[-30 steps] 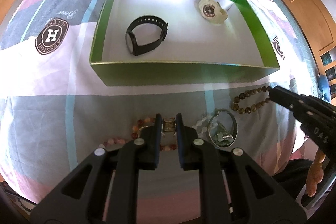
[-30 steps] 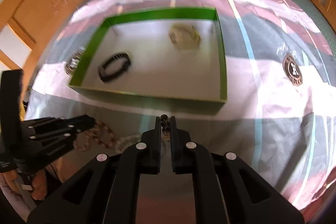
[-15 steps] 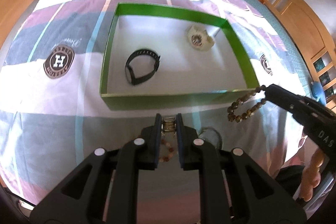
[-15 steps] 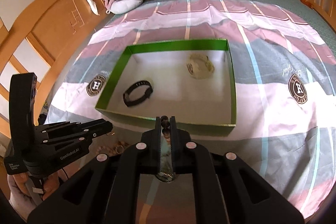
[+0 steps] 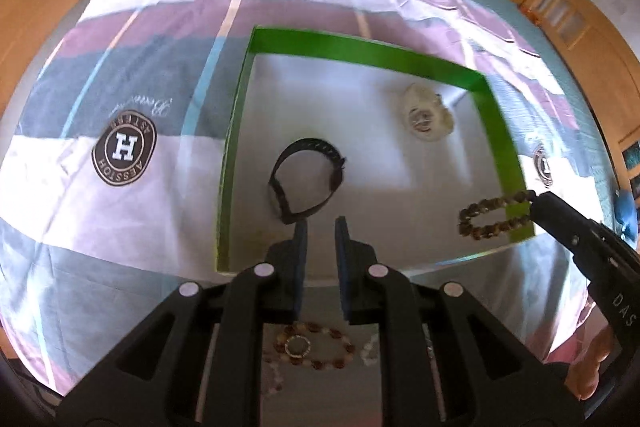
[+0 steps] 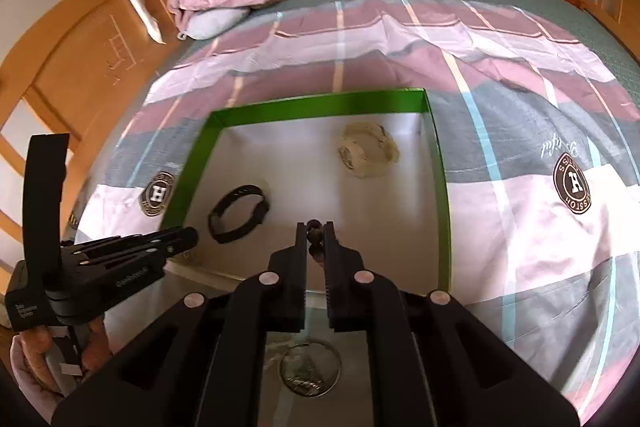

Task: Organize jewelry
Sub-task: 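Carry the brown bead bracelet into the green box and open the right tool, then move the left tool over the red-and-amber bead bracelet, then close the left tool on the red-and-amber bracelet while the right tool grips near the silver bangle, then carry the red-and-amber bracelet and the small charm into the green box, opening both tools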

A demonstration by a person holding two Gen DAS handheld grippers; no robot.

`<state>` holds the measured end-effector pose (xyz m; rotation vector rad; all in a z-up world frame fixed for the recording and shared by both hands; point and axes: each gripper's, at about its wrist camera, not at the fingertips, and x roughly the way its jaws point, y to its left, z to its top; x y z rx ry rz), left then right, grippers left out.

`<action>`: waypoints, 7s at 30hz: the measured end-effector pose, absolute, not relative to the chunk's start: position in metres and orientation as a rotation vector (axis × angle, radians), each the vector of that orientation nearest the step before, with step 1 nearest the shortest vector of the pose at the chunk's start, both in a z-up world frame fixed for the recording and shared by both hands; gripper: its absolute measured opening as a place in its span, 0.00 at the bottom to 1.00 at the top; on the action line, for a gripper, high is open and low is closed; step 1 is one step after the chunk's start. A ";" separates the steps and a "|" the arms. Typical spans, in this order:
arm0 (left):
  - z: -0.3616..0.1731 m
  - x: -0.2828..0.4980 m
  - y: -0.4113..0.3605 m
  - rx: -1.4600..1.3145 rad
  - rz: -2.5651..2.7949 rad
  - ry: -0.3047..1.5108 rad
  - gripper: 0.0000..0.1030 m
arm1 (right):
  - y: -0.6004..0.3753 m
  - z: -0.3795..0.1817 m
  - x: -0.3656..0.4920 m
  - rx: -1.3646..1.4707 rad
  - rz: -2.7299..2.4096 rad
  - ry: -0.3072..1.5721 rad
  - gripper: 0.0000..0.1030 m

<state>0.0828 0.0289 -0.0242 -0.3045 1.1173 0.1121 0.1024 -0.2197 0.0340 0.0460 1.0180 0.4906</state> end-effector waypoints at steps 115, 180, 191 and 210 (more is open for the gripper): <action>-0.094 0.042 0.034 -0.327 0.123 1.358 0.06 | -0.233 -0.051 0.076 -0.141 0.417 1.411 0.04; 0.031 0.061 0.034 -0.352 0.092 0.984 0.08 | -0.207 0.032 0.102 0.016 0.482 1.102 0.12; -0.006 0.070 0.040 -0.340 0.144 1.067 0.08 | -0.211 0.020 0.102 0.007 0.454 1.111 0.41; -0.065 0.031 0.013 -0.196 0.075 1.369 0.32 | -0.181 -0.058 0.048 -0.312 0.564 1.420 0.41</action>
